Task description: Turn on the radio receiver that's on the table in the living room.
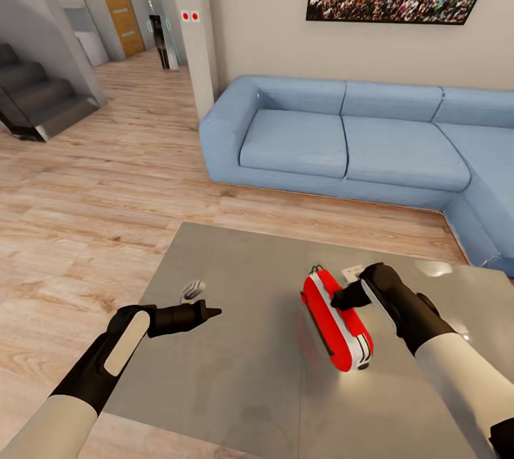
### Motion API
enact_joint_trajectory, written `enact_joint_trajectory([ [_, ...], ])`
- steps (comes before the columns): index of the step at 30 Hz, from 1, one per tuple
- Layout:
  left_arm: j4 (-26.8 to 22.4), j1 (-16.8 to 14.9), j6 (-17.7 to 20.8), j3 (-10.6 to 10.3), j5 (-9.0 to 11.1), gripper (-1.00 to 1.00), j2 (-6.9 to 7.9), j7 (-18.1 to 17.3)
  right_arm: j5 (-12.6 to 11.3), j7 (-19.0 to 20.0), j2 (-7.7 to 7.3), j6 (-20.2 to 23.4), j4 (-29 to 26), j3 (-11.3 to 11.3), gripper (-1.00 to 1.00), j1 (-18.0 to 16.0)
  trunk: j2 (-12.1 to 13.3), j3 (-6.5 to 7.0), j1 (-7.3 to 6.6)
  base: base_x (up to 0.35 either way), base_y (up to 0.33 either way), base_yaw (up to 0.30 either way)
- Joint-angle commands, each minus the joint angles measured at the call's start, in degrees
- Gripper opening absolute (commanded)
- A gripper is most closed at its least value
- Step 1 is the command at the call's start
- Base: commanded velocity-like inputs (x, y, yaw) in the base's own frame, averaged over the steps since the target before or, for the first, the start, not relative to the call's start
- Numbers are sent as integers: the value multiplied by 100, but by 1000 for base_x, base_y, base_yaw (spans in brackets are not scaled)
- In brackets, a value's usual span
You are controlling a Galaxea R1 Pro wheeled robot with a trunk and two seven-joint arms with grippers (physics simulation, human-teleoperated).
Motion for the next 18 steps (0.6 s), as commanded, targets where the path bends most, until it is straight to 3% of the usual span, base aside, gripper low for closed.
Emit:
enact_joint_trajectory([
  [1,-1,0,0,2,-2,-100,0,0,-30,-1,7,3,0,1,-100,0,0,0,0,0,0,0],
  [6,-16,1,0,3,1,-100,0,-1,-26,-60,26,3,0,-7,-100,0,0,0,0,0,0,0],
  [10,-27,2,0,3,2,-100,5,0,-27,-371,103,3,187,-8,-100,0,0,0,0,0,0,0],
  [13,-28,4,-2,4,2,-100,1,-2,-27,-500,204,-350,580,-6,-100,0,0,0,0,0,0,0],
  [18,-36,1,0,11,2,-100,8,-5,-37,-513,224,-504,663,-8,-100,0,0,0,0,0,0,0],
])
